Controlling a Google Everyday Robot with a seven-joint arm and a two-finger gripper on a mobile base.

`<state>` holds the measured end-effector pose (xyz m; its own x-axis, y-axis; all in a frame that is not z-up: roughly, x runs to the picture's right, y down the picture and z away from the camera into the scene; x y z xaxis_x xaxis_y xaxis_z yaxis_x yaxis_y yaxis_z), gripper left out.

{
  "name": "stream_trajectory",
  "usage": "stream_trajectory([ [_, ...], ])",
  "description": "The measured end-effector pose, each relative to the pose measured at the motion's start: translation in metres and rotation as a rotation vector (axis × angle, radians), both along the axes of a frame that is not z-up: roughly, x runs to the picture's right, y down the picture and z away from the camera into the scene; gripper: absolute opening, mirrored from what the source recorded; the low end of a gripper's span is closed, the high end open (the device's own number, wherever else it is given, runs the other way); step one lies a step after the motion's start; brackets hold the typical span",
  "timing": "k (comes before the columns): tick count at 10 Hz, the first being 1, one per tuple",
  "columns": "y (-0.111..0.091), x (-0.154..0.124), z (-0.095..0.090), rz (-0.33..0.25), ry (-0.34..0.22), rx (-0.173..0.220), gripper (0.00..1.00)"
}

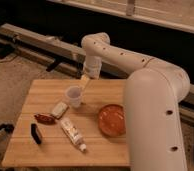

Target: Knock the eraser over

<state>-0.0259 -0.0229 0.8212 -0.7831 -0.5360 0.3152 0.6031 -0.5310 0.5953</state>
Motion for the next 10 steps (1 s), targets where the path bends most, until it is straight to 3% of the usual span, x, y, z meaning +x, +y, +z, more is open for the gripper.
stream_trajectory([
  [5,0.000,-0.001,-0.002,-0.005,0.001,0.013,0.80],
  [8,0.009,-0.011,-0.031,-0.063,0.019,0.108,0.80],
  [10,0.034,-0.032,-0.053,-0.107,0.033,0.154,0.80],
])
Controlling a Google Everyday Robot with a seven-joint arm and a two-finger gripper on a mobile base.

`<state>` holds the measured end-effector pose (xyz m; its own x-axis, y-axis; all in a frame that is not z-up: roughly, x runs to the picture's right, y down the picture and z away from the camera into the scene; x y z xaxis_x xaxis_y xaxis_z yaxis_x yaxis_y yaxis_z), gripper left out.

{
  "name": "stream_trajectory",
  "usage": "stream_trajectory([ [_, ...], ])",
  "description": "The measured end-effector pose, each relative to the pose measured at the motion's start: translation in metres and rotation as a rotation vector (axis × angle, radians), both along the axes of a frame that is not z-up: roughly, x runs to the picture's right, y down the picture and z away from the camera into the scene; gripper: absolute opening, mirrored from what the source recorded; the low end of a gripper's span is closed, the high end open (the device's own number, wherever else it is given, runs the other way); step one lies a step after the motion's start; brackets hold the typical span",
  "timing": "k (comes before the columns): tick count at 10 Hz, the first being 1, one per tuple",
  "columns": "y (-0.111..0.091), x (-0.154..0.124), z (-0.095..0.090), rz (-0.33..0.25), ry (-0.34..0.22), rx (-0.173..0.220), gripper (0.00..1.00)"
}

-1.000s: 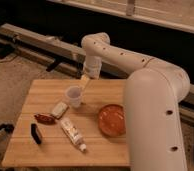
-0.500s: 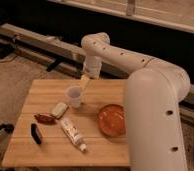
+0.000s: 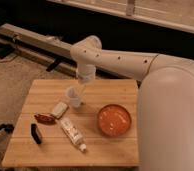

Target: Knock the eraser over

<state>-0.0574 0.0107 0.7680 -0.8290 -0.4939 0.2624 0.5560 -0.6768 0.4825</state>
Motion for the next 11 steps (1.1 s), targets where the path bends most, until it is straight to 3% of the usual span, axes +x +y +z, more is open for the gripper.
stream_trajectory([
  [1,0.018,-0.014,-0.011,-0.025,0.012,0.022,0.80],
  [3,0.044,-0.035,-0.016,-0.054,0.024,0.038,0.80],
  [5,0.075,-0.064,-0.003,-0.072,0.019,0.044,0.80],
  [8,0.095,-0.096,0.010,-0.094,-0.003,0.042,0.80],
  [11,0.100,-0.118,0.010,-0.114,-0.029,0.043,0.80],
])
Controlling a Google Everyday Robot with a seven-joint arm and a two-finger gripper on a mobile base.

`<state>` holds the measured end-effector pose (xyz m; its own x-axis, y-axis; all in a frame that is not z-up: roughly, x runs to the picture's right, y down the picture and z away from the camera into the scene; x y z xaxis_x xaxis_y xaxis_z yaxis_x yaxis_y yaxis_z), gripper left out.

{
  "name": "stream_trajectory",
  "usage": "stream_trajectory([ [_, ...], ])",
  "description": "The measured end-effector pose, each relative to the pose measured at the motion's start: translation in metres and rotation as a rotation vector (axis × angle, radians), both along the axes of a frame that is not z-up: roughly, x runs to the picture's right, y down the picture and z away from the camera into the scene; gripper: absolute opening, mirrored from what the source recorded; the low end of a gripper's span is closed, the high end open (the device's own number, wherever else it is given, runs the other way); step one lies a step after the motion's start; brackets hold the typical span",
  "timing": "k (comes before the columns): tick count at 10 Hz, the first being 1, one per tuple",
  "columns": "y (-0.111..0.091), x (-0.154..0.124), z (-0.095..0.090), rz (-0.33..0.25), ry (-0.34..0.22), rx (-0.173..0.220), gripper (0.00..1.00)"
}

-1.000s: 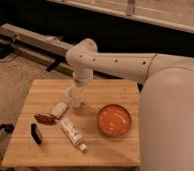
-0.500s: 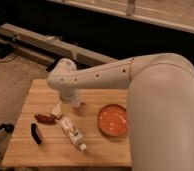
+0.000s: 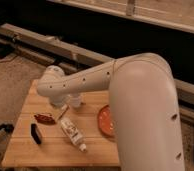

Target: Knock the eraser over

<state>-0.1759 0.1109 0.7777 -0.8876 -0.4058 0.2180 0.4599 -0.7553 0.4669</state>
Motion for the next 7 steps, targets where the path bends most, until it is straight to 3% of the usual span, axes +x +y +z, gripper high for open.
stream_trajectory([
  [5,0.017,-0.039,-0.014,-0.047,-0.079,-0.024,0.80],
  [7,0.030,-0.055,-0.017,-0.064,-0.113,-0.054,0.80],
])
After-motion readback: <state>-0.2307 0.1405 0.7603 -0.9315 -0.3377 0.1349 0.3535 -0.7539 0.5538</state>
